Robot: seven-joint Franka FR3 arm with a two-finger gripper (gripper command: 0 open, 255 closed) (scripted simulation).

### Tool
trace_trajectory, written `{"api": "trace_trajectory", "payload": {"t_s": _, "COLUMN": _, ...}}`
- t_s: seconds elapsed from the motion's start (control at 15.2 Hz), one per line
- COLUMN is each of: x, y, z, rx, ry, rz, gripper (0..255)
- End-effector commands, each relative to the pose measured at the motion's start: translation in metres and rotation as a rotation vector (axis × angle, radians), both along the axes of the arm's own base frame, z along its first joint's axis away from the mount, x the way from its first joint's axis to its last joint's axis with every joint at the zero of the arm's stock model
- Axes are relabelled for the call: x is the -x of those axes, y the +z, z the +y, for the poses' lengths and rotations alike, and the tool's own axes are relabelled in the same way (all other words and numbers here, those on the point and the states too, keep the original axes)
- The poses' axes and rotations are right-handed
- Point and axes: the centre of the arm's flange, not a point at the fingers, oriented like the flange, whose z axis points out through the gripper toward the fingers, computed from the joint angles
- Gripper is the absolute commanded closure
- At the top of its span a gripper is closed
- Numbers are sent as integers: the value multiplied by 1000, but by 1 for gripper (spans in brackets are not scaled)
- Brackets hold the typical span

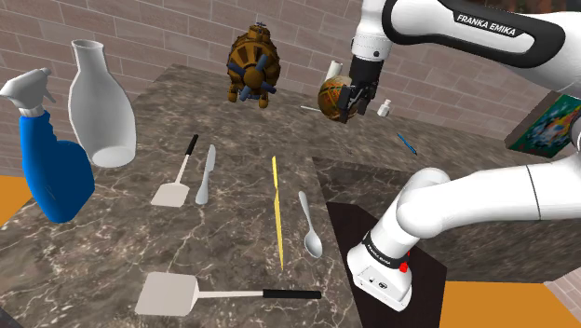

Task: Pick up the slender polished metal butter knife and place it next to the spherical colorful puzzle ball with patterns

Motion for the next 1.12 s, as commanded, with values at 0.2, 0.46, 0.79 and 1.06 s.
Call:
{"api": "trace_trajectory", "payload": {"t_s": 0.2, "x": -7, "y": -16, "z": 31, "rx": -17, "ry": -61, "rz": -19, "gripper": 0}}
{"api": "trace_trajectory", "payload": {"t_s": 0.46, "x": -20, "y": -37, "z": 71, "rx": -39, "ry": -143, "rz": -45, "gripper": 0}}
{"api": "trace_trajectory", "payload": {"t_s": 0.79, "x": -42, "y": -62, "z": 121, "rx": -68, "ry": -245, "rz": -78, "gripper": 0}}
{"api": "trace_trajectory", "payload": {"t_s": 1.06, "x": -63, "y": -79, "z": 160, "rx": -90, "ry": -326, "rz": -103, "gripper": 0}}
